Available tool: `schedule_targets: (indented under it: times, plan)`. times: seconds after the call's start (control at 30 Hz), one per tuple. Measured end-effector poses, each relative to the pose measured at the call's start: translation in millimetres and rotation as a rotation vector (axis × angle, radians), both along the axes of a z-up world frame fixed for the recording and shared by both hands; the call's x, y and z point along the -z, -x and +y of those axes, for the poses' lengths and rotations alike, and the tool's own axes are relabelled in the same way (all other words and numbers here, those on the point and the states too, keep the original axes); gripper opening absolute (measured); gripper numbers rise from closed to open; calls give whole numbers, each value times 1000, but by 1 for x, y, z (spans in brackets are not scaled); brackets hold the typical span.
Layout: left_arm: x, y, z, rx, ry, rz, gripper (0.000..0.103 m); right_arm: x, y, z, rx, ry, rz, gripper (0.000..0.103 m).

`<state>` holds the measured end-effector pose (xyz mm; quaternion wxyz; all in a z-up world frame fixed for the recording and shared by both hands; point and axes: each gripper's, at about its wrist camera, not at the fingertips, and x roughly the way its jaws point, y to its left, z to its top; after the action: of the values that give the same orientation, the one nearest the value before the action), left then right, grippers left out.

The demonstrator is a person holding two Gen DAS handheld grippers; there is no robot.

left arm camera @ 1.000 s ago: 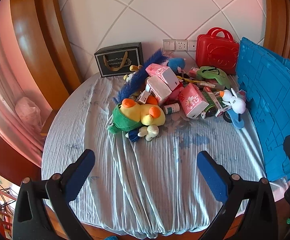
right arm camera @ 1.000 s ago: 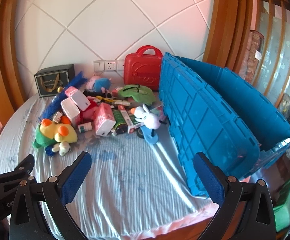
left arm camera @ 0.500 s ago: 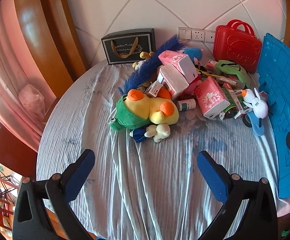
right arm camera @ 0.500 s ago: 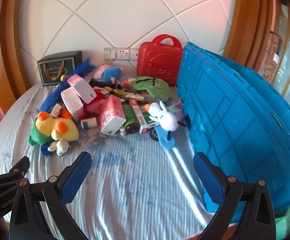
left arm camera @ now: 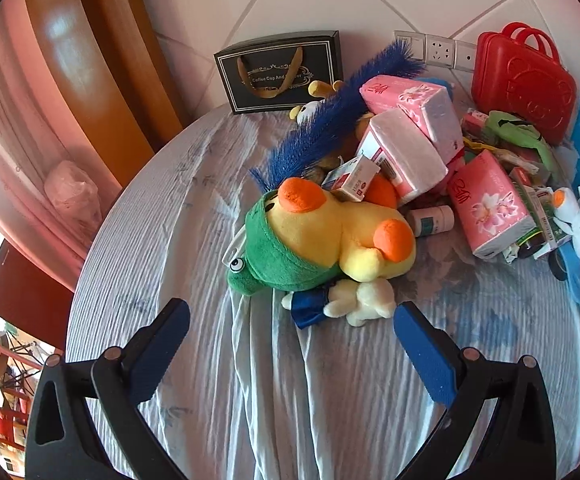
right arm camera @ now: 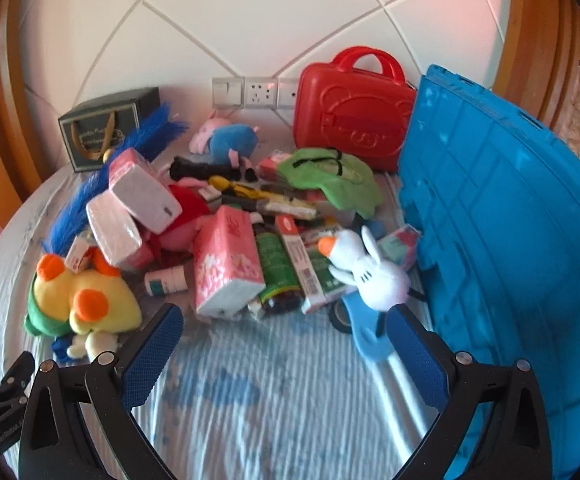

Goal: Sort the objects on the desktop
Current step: 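Reach the right tool toward the pink tissue pack while the left tool approaches the yellow duck plush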

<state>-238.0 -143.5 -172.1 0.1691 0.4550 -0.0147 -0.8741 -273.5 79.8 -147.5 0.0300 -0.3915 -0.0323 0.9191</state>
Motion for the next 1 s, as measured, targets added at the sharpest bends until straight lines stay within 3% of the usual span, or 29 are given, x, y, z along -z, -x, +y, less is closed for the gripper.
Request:
schedule_targets:
  times: [0.13,0.27,0.5,0.6,0.67,0.73,1.0]
  plan:
    - [17,17,-13,32,-20,-8,103,10,18,-1,21,8,24,103]
    - [31,32,-30,51,-122,-18,103,27,42,-4,49,16,-21,103]
    - [46,49,-48,25,-86,-37,103,48,63,-12,51,10,-70,103]
    - [52,50,-53,49,-109,-41,86,58,71,-12,36,17,-97,103]
    - [56,53,-54,57,-101,-54,69,64,76,-13,27,17,-107,95]
    - [61,54,-57,71,-147,-63,63,68,81,-14,27,14,-120,89]
    - [64,63,-58,84,-155,-50,65,80,97,-15,17,34,-151,92]
